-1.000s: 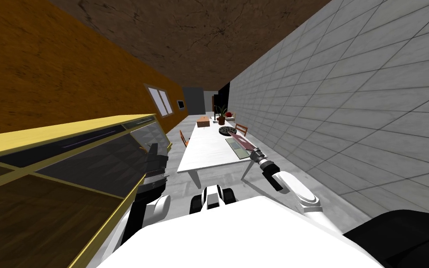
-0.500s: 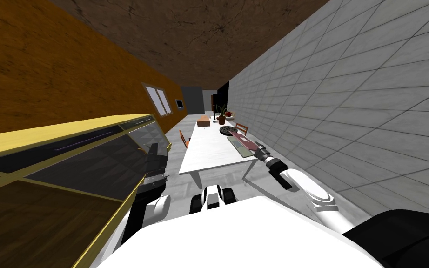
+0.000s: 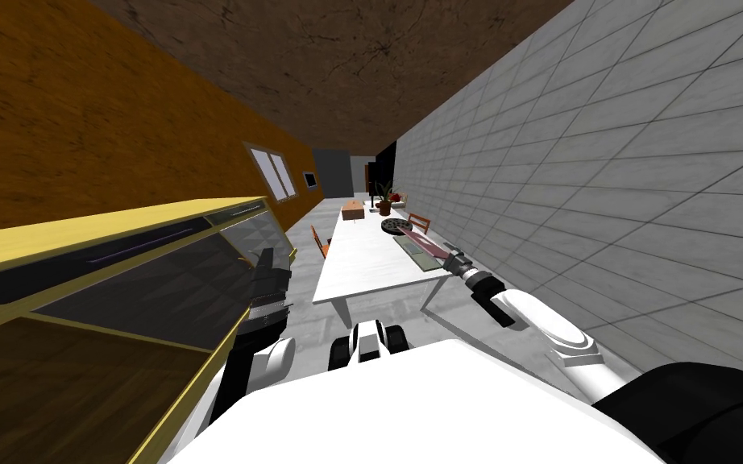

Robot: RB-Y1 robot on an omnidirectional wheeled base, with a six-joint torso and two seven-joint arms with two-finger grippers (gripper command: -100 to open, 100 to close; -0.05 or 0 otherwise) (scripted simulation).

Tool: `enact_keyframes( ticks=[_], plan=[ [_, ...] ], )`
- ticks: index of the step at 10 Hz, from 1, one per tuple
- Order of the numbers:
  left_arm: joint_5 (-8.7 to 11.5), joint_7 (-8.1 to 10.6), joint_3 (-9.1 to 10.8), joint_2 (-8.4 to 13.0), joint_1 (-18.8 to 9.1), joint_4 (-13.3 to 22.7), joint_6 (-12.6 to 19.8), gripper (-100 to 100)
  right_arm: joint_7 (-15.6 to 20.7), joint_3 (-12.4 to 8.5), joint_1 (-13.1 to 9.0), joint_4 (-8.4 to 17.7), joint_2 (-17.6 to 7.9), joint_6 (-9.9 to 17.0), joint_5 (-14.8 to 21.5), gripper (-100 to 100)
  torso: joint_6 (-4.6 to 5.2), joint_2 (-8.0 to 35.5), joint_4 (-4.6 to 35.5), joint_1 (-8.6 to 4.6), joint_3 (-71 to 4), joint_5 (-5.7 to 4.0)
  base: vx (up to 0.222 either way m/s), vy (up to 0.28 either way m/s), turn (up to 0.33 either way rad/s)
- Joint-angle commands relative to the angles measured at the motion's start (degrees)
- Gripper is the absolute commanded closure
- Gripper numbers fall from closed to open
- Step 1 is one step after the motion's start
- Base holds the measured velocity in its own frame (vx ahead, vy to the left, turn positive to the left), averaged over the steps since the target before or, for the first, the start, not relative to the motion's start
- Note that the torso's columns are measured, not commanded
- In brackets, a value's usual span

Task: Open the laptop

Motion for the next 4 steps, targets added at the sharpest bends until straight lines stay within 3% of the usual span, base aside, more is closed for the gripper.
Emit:
enact_keyframes(
  ticks=[1, 4],
  plan=[
    [0.0, 0.00, 0.00, 0.0, 0.0, 0.0, 0.0, 0, 0.0, 0.1, 0.0, 0.1, 0.0, 0.0, 0.0, 0, 0.00, 0.0, 0.0, 0.04, 0.0, 0.02, 0.000, 0.000, 0.000],
    [0.0, 0.00, 0.00, 0.0, 0.0, 0.0, 0.0, 0, 0.0, 0.1, 0.1, 0.1, 0.0, 0.0, 0.0, 0, -0.01, -0.1, -0.1, 0.07, -0.1, -0.03, 0.000, 0.000, 0.000]
  ],
)
